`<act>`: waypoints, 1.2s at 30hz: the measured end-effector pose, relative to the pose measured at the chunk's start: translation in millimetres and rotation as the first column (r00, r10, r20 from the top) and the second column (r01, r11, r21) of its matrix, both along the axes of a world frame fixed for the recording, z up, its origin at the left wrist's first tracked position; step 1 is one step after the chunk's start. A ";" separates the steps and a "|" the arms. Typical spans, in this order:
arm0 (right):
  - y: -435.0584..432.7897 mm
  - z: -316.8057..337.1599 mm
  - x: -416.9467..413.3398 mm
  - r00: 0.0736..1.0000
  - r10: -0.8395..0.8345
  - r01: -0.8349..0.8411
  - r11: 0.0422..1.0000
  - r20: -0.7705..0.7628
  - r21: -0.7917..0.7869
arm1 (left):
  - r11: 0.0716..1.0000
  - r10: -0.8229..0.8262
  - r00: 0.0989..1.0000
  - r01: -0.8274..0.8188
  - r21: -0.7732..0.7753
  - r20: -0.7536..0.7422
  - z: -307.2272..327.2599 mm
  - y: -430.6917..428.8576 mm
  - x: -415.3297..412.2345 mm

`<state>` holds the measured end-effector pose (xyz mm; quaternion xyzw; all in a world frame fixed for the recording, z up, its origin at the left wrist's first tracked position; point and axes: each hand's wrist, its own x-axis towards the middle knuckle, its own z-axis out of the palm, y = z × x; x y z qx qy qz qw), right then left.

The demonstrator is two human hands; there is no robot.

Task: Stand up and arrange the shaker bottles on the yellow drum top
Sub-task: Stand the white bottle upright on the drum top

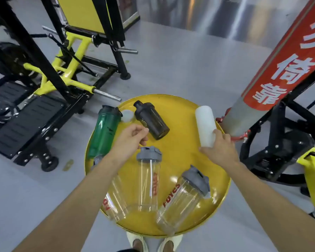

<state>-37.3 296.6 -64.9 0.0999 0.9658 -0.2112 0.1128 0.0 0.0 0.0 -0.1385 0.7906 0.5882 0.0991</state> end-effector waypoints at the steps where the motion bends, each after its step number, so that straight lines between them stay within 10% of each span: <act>1: -0.5 -2.4 -2.5 1.000 -0.029 0.029 0.999 0.007 -0.020 | 1.000 0.004 1.000 -0.004 0.006 0.003 0.4 0.0 -0.7; 36: -54.3 88.4 -40.4 0.945 0.022 0.003 0.997 -0.328 0.075 | 0.991 -0.045 0.999 0.042 0.128 0.023 -12.9 -10.5 -32.8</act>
